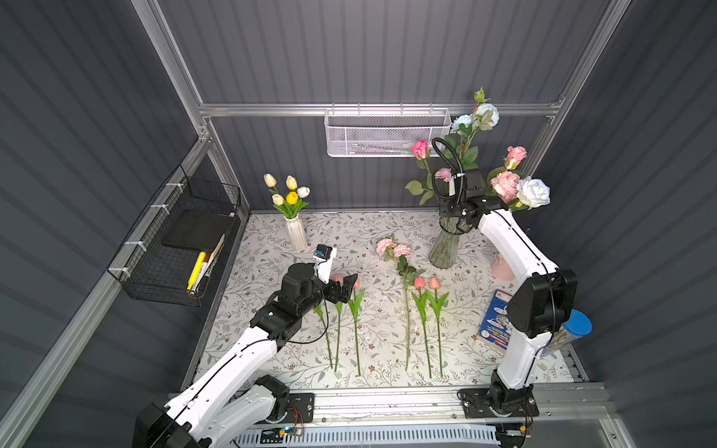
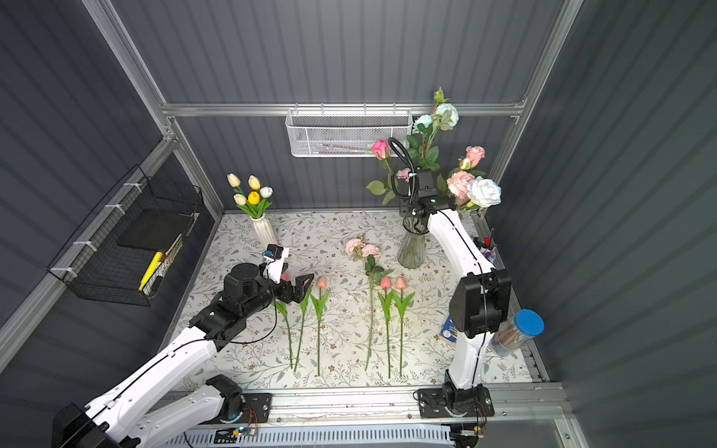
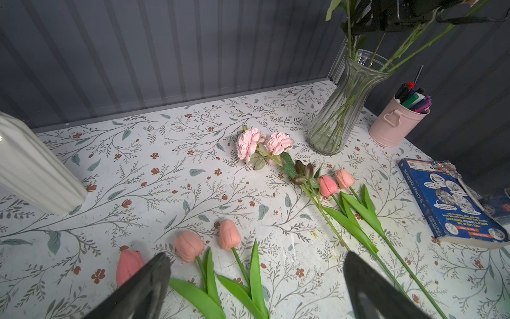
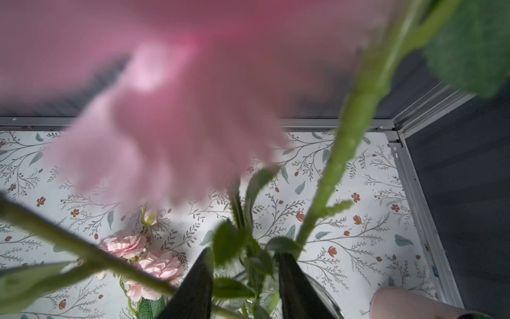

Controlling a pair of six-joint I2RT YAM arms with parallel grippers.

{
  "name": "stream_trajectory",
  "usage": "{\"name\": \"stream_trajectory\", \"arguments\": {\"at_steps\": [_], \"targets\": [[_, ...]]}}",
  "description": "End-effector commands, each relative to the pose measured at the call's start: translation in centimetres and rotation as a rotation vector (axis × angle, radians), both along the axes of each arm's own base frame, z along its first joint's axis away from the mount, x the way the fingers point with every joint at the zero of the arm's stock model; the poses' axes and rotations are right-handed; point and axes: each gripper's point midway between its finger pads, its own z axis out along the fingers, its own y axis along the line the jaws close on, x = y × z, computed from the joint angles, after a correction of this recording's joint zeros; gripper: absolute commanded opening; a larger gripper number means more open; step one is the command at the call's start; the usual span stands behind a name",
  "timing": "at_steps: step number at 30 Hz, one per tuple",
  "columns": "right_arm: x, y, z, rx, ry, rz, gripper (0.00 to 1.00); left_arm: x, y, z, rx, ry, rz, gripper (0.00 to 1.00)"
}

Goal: Pick out pink flowers from the vase
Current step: Pick up the flower from the vase.

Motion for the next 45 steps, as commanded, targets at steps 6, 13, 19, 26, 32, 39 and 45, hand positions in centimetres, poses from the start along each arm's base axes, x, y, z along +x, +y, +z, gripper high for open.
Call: {"name": "stream_trajectory", "arguments": {"at_steps": [6,13,19,26,32,39,45], "targets": [[0.0,-0.5,-1.1,-0.007,-0.007,-0.011,0.22,0.0,0.0,-0.3,0.022,-0.018,-0.002,0.99],[-0.6,-0.7,1.8,-0.012,-0.076,0.003,0.09,0.2,0.0,-0.4,0.024,-0.015,0.000,0.99],[-1.6,-1.3,5.4,-0.029,-0.161,0.001,0.09,0.2,0.0,-0.6,0.028,-0.014,0.002,0.99],[-2.7,-1.6,11.4,-0.010,-0.299,-0.006,0.08,0.3,0.1,-0.8,0.036,-0.012,0.006,0.99],[-4.4,-0.9,16.8,0.031,-0.402,0.030,0.04,0.5,0.1,-1.1,0.055,-0.003,0.012,0.99],[-7.1,0.4,21.0,0.035,-0.478,0.071,0.00,0.6,0.3,-1.4,0.066,-0.001,0.019,0.99],[-12.2,3.5,25.8,-0.032,-0.583,0.164,0.00,0.8,0.7,-1.6,0.080,0.003,0.041,0.99]]}}
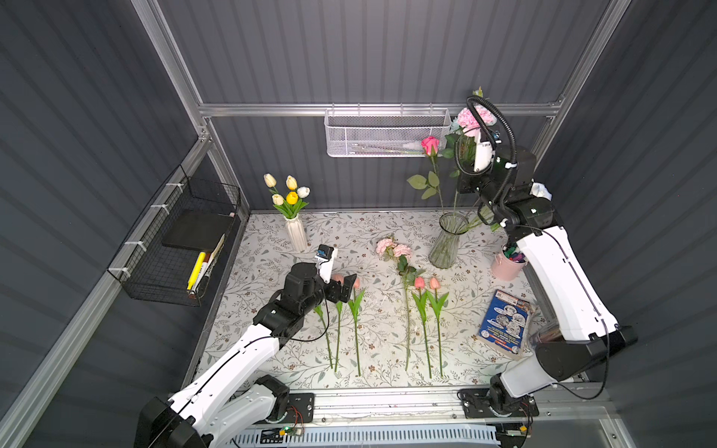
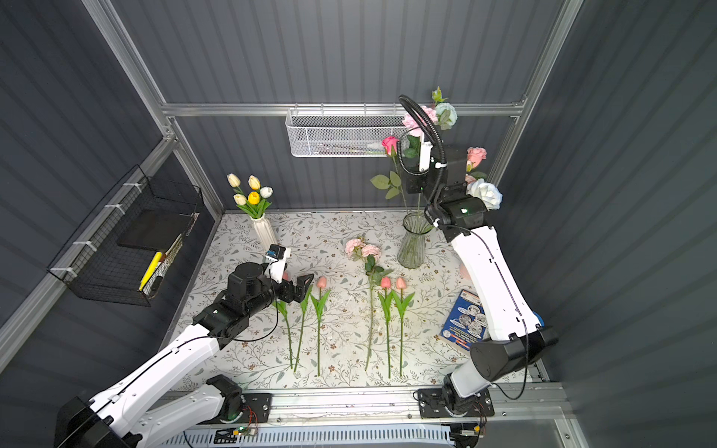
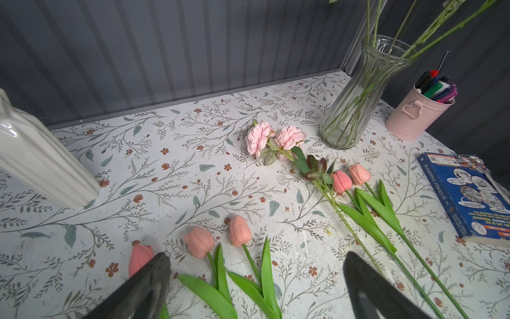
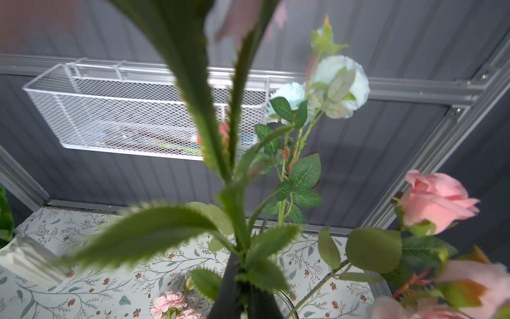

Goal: Pick out pink flowers from the vase
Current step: Pick up the flower from the vase, then place the flower at the center of the board.

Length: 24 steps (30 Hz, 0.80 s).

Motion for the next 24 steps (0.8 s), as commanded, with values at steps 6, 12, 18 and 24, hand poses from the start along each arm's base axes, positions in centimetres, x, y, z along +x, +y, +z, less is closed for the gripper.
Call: {"name": "stream_trajectory", "arguments": {"at_steps": [6,12,18,24], "targets": [[-10.3,2.9,4.6,0.098,-0.014,0.208,0.00,0.2,0.2,-0.9,0.034,0.010,0.013,0.99],[-14.2,6.4,-2.4,0.304,0.335,0.371,0.00,0.1,0.3,-0.5,0.028,0.002,0.015,0.99],[-15.5,9.6,-11.8,0.374,0.644,0.360,0.00,0.3,0.2,-0.4,0.022,0.000,0.017,0.99],[-15.4,13.2,-18.7,0.376,0.865,0.352,0.00,0.3,0.1,-0.5,0.023,0.008,0.013,0.99]]}}
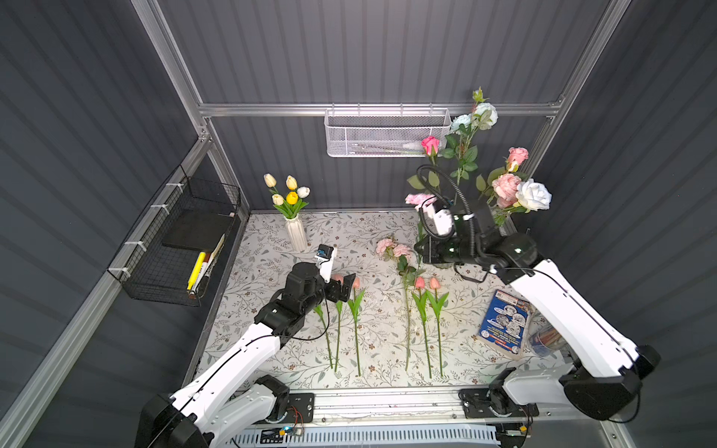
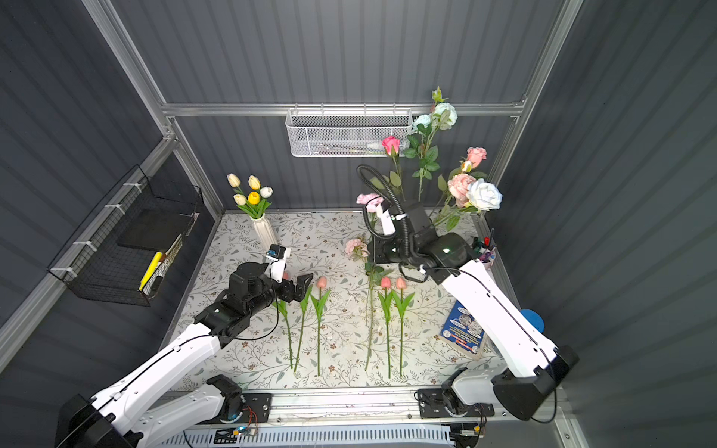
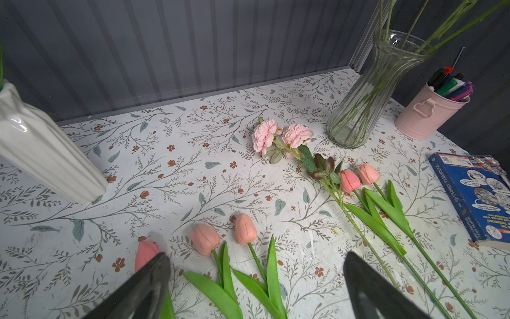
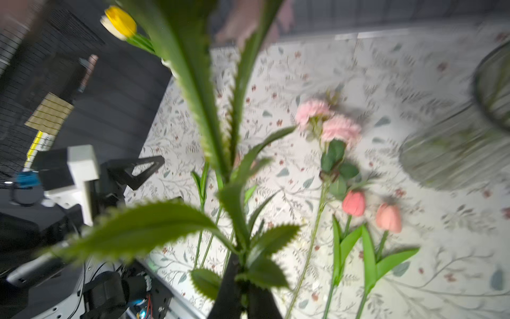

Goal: Pick out pink flowers from the vase
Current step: Place the flower at the center of the board.

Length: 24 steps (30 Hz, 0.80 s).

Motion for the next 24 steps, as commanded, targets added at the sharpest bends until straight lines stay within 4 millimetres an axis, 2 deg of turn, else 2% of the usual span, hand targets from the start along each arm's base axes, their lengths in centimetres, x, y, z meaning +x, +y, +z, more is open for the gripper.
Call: {"name": "stream_trajectory", "arguments": {"at_steps": [1,9,11,13,15,18,24], "targets": [[-0.9,1.8,-2.4,0.043,0.141,-0.002,0.00,-0.1,-0.1,-0.1,0.010,0.003,-0.007,0.99],[0.7,4.1,-14.1,-0.080,0.411,-0.056,0.00,0.1,-0.5,0.3,-0.004,-0.002,-0.018,0.99],[1.0,4.0,-16.4,-0.145,0.472,-0.076,0.00,0.0,-0.7,0.2,-0.003,0.002,-0.023,0.99],[1.5,3.9,-18.3,-0.217,0.504,-0.075,0.00,-0.1,-0.8,0.3,-0.002,0.000,-0.027,0.99],[2.8,3.5,-19.7,-0.264,0.491,-0.103,0.00,-0.3,-0.9,0.2,-0.001,0.000,-0.033,0.99],[4.7,3.5,-20.9,-0.279,0.472,-0.122,0.00,-0.4,-1.0,0.3,0.000,-0.004,-0.039,0.99],[5.5,2.9,-24.6,-0.329,0.552,-0.161,0.07,-0.5,-1.2,0.5,0.000,-0.010,-0.046,0.99]]}}
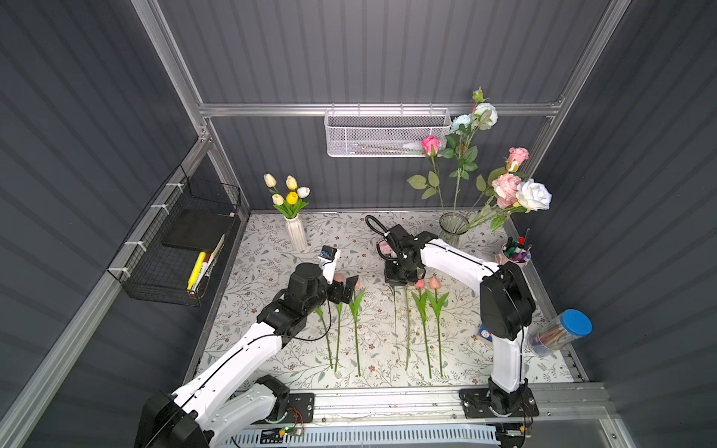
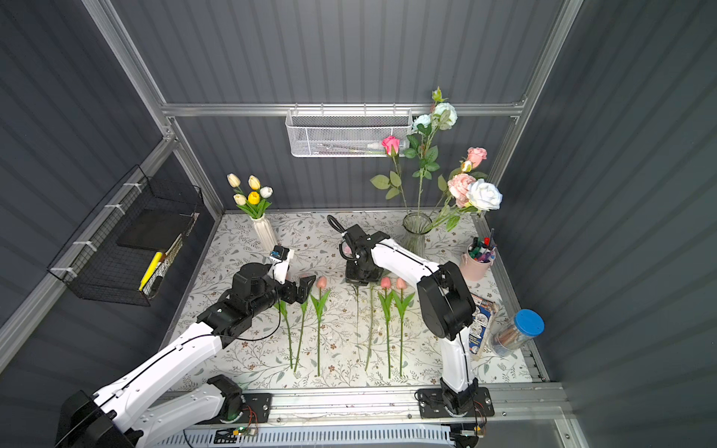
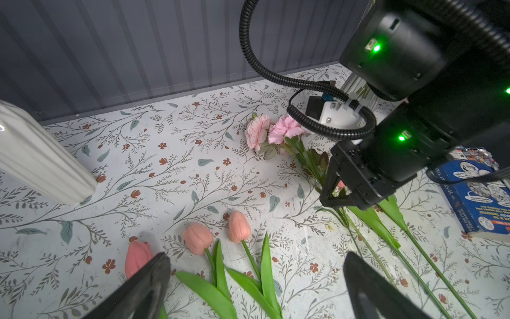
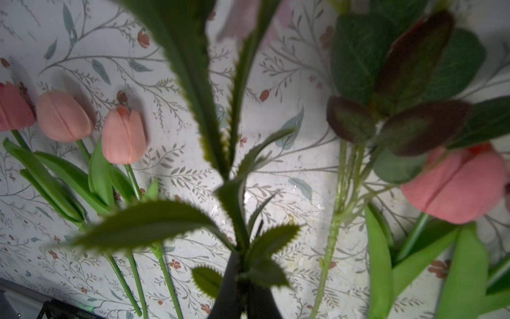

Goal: Pick out pink flowers from the vase
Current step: Place the flower at the center of the board.

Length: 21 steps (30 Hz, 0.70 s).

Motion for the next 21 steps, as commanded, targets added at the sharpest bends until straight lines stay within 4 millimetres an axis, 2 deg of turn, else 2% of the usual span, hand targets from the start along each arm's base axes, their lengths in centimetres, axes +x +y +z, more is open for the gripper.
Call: {"name": "stream_trajectory", "arguments": {"at_steps": [1,6,12,15,21], "targets": [[0.5,-1.0,-1.4,-0.058,0.014,-0.027,0.08,-0.2,-0.4,0.9,-0.006,-0.023,-0.022,0.99],[1.2,-1.3,-3.0,-0.086,0.012,-0.037,0.13,-0.2,-0.5,0.9,-0.006,-0.022,-0.026,0.99],[1.2,-1.2,-4.3,-0.100,0.031,-0.028,0.23,-0.3,-0.7,0.7,-0.004,-0.017,-0.033,0.99],[1.3,-1.6,-4.2,-0.118,0.019,-0.036,0.25,-0.3,-0.7,0.7,-0.004,-0.016,-0.037,0.99],[1.7,-1.6,-2.8,-0.102,-0.016,-0.059,0.30,-0.2,-0.8,0.6,-0.003,-0.015,-0.038,0.99]]}}
